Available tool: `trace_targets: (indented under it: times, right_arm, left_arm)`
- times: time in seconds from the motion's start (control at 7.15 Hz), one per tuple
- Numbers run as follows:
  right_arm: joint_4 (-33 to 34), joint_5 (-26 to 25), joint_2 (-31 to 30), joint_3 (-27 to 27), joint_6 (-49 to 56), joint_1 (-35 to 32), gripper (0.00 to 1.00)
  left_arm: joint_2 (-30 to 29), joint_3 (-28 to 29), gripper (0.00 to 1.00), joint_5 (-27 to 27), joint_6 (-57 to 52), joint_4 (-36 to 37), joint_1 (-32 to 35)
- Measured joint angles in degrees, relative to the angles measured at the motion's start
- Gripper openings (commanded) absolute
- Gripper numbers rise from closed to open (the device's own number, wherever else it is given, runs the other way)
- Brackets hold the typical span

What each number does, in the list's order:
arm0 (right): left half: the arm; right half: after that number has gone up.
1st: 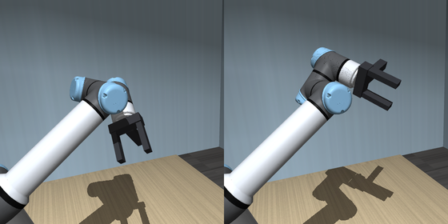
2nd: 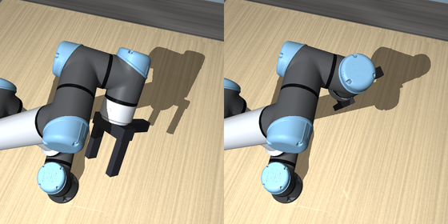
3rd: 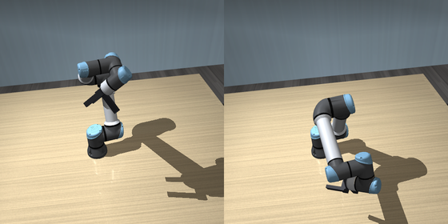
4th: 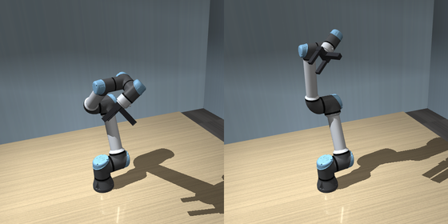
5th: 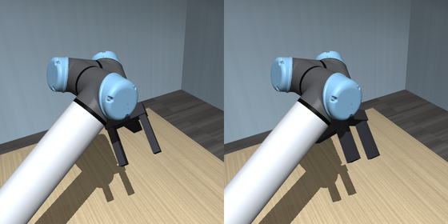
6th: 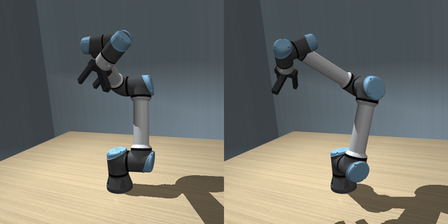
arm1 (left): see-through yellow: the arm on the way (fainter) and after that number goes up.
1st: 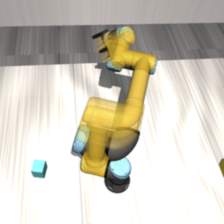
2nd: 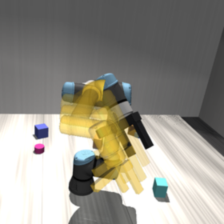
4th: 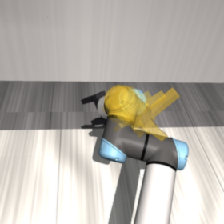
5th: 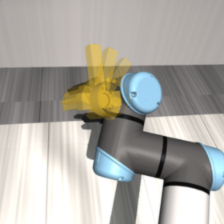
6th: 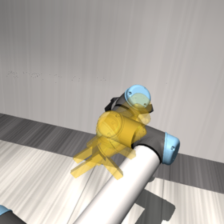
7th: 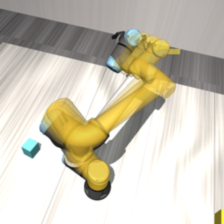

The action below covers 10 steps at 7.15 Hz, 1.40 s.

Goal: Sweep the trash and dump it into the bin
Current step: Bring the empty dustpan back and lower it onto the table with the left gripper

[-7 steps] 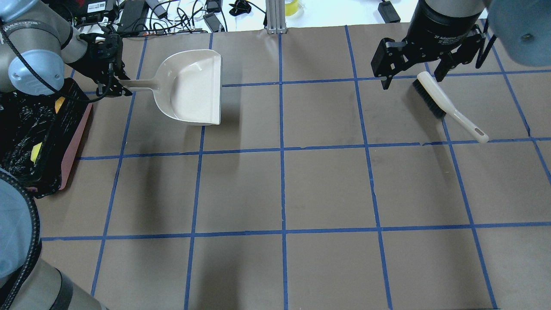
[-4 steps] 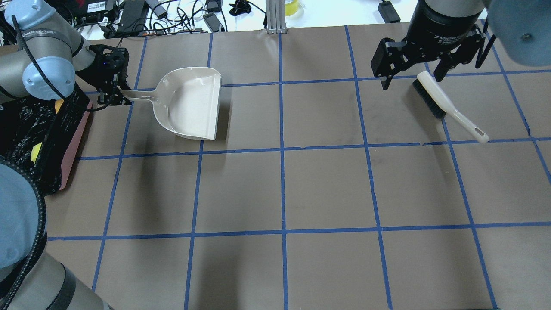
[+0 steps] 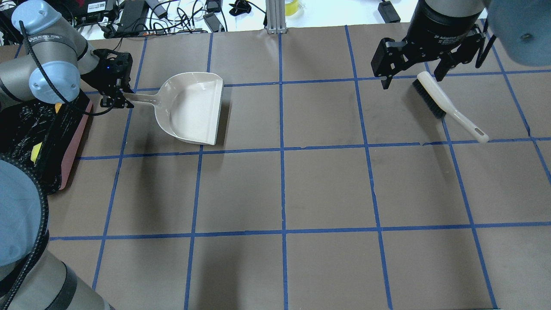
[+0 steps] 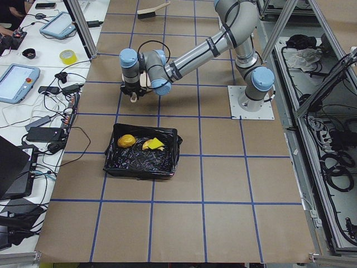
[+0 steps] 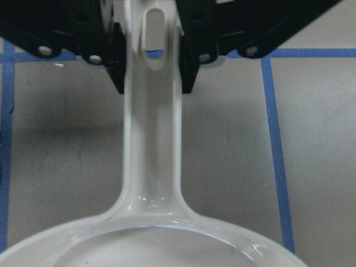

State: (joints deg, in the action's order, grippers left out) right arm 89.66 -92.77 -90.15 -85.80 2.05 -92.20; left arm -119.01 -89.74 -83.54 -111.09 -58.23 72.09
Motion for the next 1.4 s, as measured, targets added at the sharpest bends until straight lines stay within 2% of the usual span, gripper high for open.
trace_targets:
  times: [0.14, 0.28, 0.56, 0.7, 0.98, 1.26, 1.4]
  right_arm:
    - [0.66, 0.36, 0.03, -0.09, -0.16, 0.00, 1.00]
    - [1.11, 1.16, 0.04, -0.15, -0.33, -0.02, 1.00]
    - [1.65, 2.59, 0.08, -0.18, -0.40, -0.08, 1.00]
    - [1.74, 2.68, 0.11, -0.24, -0.17, -0.08, 1.00]
    - [1.75, 2.65, 0.14, -0.28, -0.12, -0.09, 1.00]
    - [1.78, 2.68, 0.14, -0.30, 0.01, -0.09, 1.00]
    - [1.77, 2.73, 0.14, -0.28, 0.05, -0.09, 1.00]
  left_arm:
    - [-0.71, -0.08, 0.47, 0.16, 0.10, 0.69, 0.03]
    - [-1.22, -0.16, 0.48, 0.37, 0.25, 1.04, 0.15]
    - [-1.60, -0.39, 0.69, 0.54, 1.08, 1.12, 1.11]
    - [-1.54, -0.47, 0.73, 0.56, 1.94, 1.07, 1.41]
    - [0.17, -0.48, 0.75, 0.53, 4.15, 0.60, 2.07]
    - [3.42, -0.45, 0.90, 1.22, 10.31, -0.06, 3.14]
    - [5.43, -0.28, 0.93, 3.02, 15.77, -0.51, 3.56]
